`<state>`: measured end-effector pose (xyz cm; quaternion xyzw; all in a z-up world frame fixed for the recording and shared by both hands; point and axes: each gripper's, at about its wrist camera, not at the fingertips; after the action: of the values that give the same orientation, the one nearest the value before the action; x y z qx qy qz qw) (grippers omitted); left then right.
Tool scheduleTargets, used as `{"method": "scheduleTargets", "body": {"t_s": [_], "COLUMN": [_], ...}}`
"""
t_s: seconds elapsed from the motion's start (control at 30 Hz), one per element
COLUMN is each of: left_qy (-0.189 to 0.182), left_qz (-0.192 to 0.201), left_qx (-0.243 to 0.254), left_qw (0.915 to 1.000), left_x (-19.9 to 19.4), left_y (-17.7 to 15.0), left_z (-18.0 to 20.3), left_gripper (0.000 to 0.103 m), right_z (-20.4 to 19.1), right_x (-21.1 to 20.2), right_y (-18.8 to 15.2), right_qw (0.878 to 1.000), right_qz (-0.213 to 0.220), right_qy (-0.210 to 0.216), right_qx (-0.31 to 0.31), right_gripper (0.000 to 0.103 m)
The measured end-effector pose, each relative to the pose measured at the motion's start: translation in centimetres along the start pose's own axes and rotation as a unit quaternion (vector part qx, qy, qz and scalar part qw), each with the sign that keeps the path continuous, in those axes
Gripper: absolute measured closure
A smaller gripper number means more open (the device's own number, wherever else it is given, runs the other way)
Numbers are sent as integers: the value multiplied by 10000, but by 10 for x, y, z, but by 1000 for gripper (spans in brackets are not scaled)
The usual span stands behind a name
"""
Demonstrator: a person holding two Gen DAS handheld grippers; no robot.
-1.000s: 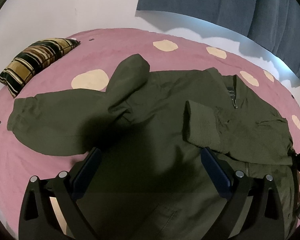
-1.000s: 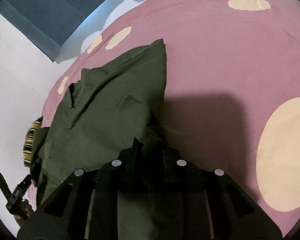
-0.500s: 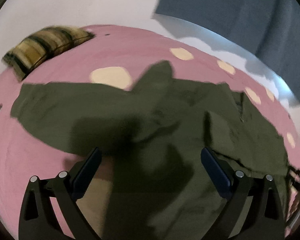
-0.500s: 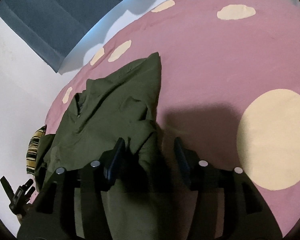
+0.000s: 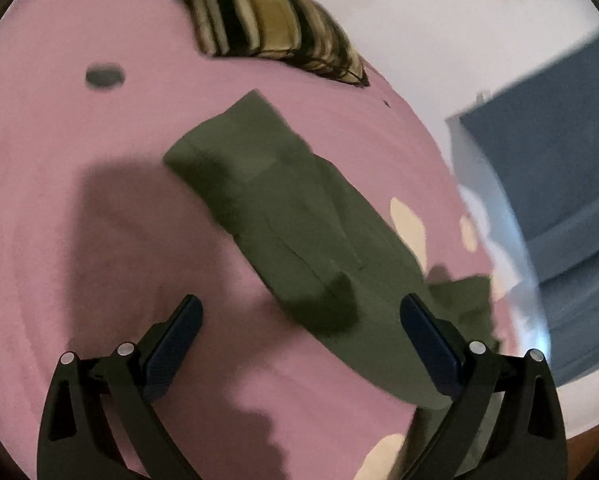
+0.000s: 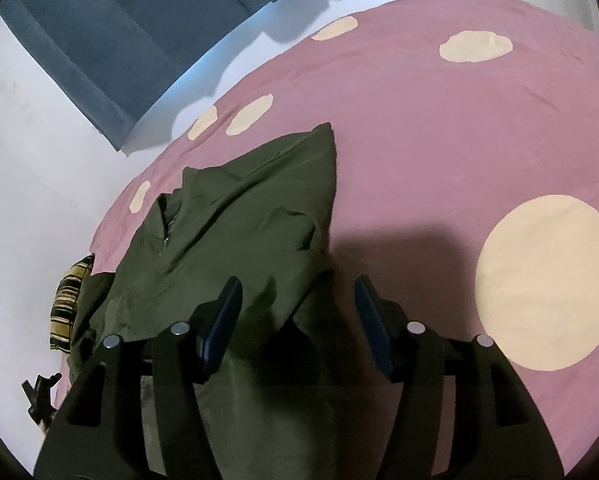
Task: Fold small clothes
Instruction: 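Grasp the other sleeve cuff with the left gripper and lift it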
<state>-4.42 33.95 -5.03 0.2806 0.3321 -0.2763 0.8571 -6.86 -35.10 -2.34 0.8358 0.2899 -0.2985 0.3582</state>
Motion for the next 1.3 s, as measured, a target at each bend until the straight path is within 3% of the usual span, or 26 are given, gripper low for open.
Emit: {"method": "scheduleTargets", "body": {"t_s": [0.17, 0.43, 0.5, 0.57, 0.6, 0.8, 1.0, 1.2, 1.3], "left_qy": [-364, -380, -154, 159, 222, 350, 479, -163, -450], "left_qz": [117, 139, 202, 222, 192, 340, 792, 706, 443], "left_qx": [-100, -307, -322, -213, -123, 266, 1313, 2438, 3072], "left_qw": [9992, 9987, 9992, 9994, 9995, 9985, 9870, 9671, 9496], "left_x": [5, 13, 13, 15, 17, -2, -43, -52, -36], "left_y": [21, 50, 52, 53, 54, 61, 46, -2, -47], "left_z": [-5, -11, -10, -9, -8, 4, 86, 208, 273], "left_gripper": [5, 7, 27, 60, 69, 77, 79, 80, 80], "right_z": [-3, -2, -2, 0, 1, 7, 3, -8, -14], "right_x": [6, 8, 8, 8, 9, 9, 5, 1, -3], "right_y": [-3, -7, -8, -9, -9, -9, -8, -7, -7], "right_qw": [10000, 10000, 9999, 9999, 9998, 9993, 9990, 9993, 9994], "right_qz": [-41, -2, 32, 45, 47, 99, 262, 301, 320], "right_qy": [-28, -68, -82, -104, -117, -104, -155, -112, -32], "right_qx": [-7, 51, 82, 129, 156, 333, 316, 196, 138], "right_gripper": [44, 44, 44, 44, 44, 44, 44, 44, 44]}}
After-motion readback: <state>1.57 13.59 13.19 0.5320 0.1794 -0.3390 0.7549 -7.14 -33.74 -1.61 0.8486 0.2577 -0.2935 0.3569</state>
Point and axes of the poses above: each gripper's, at about its wrist camera, not at the fingertips, and x roughly the way its jaws point, z to its right, y to its top, and after that the axes turned 9 degrees about -z, right-handed
